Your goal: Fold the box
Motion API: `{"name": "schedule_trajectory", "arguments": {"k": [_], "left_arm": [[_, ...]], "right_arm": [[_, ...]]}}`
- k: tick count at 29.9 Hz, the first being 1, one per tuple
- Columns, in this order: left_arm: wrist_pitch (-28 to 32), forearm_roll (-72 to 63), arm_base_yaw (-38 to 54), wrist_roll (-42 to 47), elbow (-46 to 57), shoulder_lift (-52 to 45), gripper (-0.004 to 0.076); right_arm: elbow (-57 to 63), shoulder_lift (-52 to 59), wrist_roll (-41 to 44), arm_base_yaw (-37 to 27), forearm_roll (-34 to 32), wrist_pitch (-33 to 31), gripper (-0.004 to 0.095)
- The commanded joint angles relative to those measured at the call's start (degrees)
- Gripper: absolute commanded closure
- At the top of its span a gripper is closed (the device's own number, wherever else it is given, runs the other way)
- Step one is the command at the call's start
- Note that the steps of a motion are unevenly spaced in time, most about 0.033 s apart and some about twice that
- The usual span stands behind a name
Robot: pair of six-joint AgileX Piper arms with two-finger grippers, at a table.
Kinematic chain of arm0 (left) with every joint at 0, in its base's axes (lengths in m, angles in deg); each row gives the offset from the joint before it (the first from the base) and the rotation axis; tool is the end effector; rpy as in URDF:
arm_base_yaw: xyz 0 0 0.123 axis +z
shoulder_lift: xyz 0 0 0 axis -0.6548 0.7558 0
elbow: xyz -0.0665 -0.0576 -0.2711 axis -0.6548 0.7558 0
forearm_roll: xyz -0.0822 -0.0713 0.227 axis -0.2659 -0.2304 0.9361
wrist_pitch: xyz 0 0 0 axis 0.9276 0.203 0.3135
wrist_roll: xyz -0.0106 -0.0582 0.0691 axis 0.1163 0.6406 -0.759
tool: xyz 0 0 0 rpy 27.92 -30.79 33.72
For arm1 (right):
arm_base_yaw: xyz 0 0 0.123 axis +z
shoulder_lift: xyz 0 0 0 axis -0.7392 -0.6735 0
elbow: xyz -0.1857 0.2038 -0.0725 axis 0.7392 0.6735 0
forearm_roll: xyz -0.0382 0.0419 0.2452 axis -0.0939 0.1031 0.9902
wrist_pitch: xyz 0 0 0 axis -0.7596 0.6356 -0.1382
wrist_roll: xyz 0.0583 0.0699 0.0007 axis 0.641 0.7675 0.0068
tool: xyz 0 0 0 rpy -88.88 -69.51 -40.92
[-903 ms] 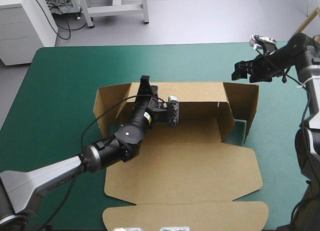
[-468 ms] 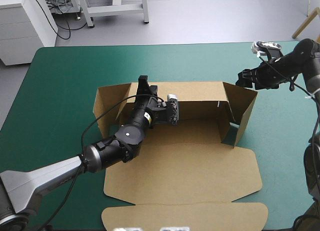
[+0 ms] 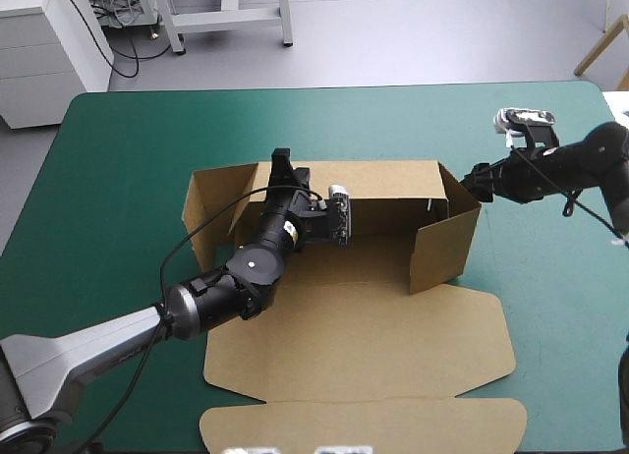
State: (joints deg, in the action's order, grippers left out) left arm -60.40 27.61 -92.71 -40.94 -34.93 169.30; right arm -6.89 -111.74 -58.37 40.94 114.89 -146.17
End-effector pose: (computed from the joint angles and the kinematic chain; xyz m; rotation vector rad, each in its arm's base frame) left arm 0.2520 -0.2399 0.2946 1.4505 1.3433 0.7173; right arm 0.3295 0.0028 0.3277 -0.2577 2.5041 0.4923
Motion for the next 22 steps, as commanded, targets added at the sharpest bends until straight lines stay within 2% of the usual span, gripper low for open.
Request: {"name": "schedule_trajectory", "arguments": {"k": [1,6,10,14,22], "left_arm": [[-1.8,-0.2,-0.3,1.2,-0.9,-1.7,0.0734],[-1.8,-0.2,-0.3,1.2,-0.9,-1.7,0.0734],[-1.8,-0.2,-0.3,1.2,-0.9,-1.7,0.0734],[-1.8,-0.2,-0.3,1.2,-0.9,-1.7,0.0734],[-1.7,-0.2,-0.3,1.2,-0.9,-1.7,0.0734]], "right_arm": [[7.8,8.3,-10.7,-0.2,8.8,10.1,0.0286],[19.7,14.2,-24.5,-0.2,20.1,18.5,0.0291],[25.7,17.0,-33.6,-0.2,27.1,20.5,0.0291],[27.9,18.3,-37.8,-0.2,27.6,18.9,0.0291],[27.9,18.6,-38.2,-0.2,26.8,15.3,0.0291]]}}
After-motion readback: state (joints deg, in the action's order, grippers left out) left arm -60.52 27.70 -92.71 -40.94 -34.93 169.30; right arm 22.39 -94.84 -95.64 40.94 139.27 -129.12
